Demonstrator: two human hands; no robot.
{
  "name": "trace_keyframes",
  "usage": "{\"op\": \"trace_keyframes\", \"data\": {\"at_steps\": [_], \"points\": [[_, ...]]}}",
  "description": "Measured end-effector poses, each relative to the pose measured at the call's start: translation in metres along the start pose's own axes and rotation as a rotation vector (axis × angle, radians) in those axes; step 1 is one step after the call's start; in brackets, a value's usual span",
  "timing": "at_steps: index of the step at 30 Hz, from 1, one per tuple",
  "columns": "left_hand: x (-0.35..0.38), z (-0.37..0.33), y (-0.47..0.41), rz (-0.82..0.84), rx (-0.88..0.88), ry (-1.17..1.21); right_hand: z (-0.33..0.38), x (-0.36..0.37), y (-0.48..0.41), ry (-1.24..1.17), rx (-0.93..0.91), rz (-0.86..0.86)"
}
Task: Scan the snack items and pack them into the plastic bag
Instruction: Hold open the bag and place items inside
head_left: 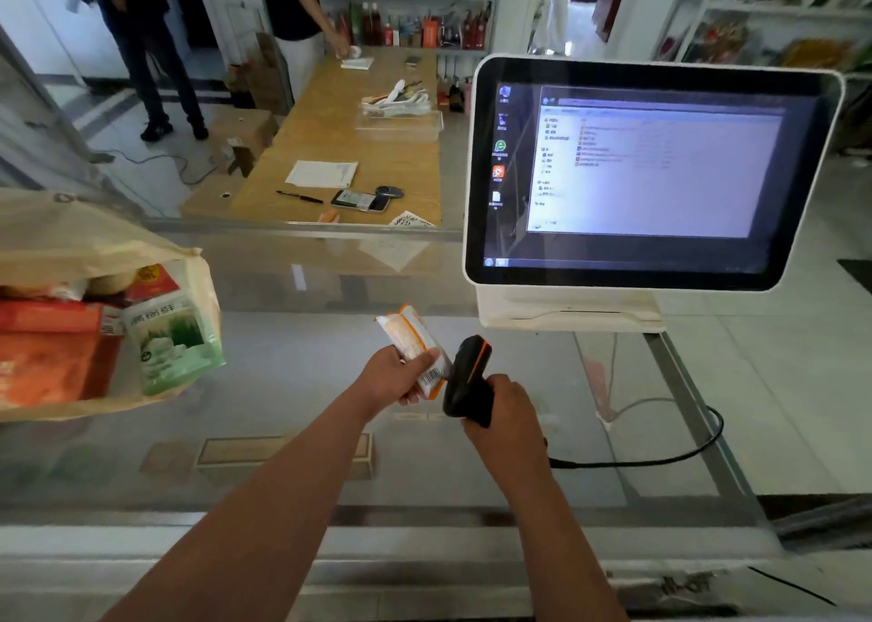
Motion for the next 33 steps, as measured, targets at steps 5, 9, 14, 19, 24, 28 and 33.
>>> {"op": "trace_keyframes", "data": {"at_steps": [5,9,14,19,24,28,33], "points": [[0.001,0.0,0.006,-0.019,0.009,-0.001,0.001,-0.002,-0.002,0.007,0.051,0.005],[-0.003,0.001,0.011,-0.031,0.021,0.012,0.01,-0.003,0.001,0.076,0.097,0.039],[-0.036,0.005,0.022,-0.129,0.088,-0.086,0.052,-0.001,0.0,0.203,0.096,-0.039],[-0.096,0.003,0.052,-0.244,0.196,-0.329,0.134,0.027,-0.016,-0.283,0.114,-0.07],[-0.157,0.009,0.077,-0.43,0.293,-0.595,0.21,0.073,-0.026,-0.501,0.094,-0.14],[-0.204,0.028,0.089,-0.482,0.319,-0.565,0.251,0.104,-0.031,-0.556,0.111,-0.171],[-0.256,0.053,0.093,-0.449,0.288,-0.321,0.289,0.136,-0.048,-0.612,0.068,-0.113]]}}
Point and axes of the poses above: each hand's wrist, its own y-axis away from the middle knuckle, its own x-axis out of the palm, z = x × y, the point moved 1 cm from there along -y, towards the middle knuckle, and after that the axes turned 13 degrees about -x, right-handed, at the moved point
